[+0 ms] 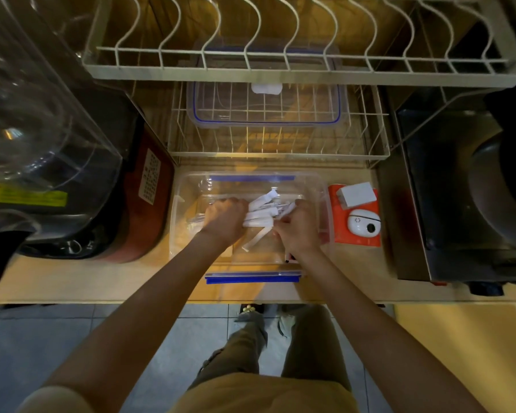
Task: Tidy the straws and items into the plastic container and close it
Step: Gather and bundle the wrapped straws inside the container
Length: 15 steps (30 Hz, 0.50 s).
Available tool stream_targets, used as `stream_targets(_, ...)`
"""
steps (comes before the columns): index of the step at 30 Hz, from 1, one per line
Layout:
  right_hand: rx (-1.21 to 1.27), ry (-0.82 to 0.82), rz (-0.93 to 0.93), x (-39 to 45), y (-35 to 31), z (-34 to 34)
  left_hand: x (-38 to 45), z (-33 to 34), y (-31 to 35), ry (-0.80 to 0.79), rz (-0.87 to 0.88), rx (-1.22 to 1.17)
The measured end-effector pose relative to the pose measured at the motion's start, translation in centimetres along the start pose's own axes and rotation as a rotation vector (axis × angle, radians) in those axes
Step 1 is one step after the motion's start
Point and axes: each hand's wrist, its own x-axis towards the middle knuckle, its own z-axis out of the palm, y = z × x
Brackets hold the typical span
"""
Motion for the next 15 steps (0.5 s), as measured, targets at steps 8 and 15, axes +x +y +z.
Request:
stream_targets(8, 0.127, -0.074, 0.075, -0.9, -0.6, -0.7, -0.5, -0.1, -0.5, 0.026, -0.041, -0.180)
stream_targets(15, 0.536, -0.390, 0.046, -4.1, -5.1, -3.1, -1.8, -2.7, -0.6, 0.212, -0.025, -0.519)
